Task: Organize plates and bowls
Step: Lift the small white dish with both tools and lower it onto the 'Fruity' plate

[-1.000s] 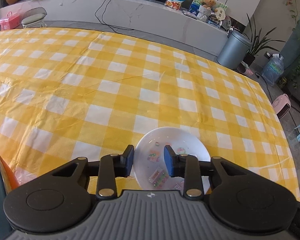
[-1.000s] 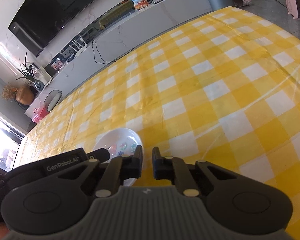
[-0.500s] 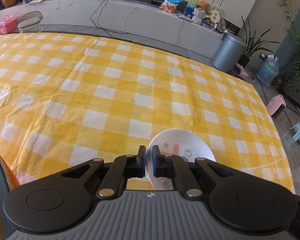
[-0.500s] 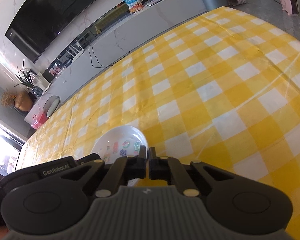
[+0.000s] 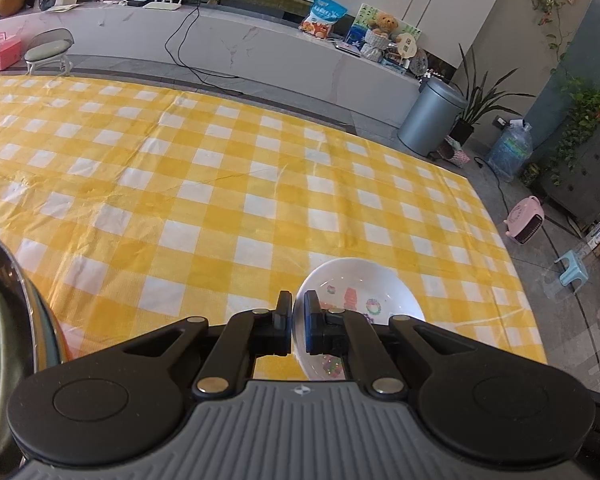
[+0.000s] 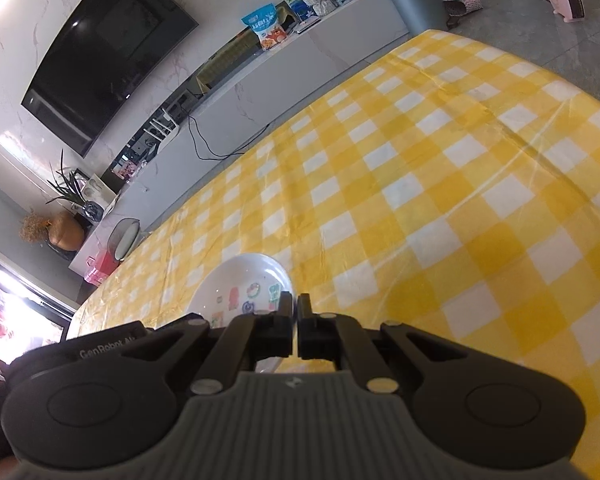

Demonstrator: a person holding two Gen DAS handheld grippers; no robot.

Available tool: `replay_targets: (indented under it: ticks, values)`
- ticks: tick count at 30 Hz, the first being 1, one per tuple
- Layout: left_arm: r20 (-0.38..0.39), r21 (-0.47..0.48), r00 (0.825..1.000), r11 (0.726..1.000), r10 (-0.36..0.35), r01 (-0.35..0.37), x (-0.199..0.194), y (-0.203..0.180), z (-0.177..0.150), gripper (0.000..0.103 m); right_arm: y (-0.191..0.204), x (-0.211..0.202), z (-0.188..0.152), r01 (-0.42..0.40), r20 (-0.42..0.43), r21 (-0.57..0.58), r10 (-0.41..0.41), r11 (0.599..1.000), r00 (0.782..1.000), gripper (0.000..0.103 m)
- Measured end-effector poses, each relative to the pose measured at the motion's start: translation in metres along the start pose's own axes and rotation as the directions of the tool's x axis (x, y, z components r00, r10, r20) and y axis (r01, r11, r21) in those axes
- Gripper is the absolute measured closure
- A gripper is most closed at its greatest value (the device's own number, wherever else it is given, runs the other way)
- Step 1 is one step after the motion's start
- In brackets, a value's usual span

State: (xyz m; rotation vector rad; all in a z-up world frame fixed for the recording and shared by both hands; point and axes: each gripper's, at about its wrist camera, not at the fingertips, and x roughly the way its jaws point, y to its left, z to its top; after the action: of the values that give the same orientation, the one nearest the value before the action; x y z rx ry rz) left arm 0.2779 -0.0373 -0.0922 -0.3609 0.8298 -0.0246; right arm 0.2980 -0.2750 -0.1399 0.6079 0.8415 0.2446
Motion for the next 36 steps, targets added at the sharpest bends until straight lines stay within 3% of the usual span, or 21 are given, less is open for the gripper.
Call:
replay_targets:
  ticks: [22, 36]
  values:
    - [0.019, -0.007, 0.991, 0.991, -0.132, 0.132, -0.075, 0.010, -0.047, 0.097, 0.006, -0.092, -0.068, 0.007, 0.043, -0.034, -0.006, 0.999, 0.999, 0.103]
    - [-0.017, -0.010, 0.984, 0.984, -0.178, 0.178, -0.078, 0.026, -0.067, 0.097, 0.006, -0.114, -0.096, 0.035, 0.009, 0.004, -0.035, 0.999, 0.999, 0.103]
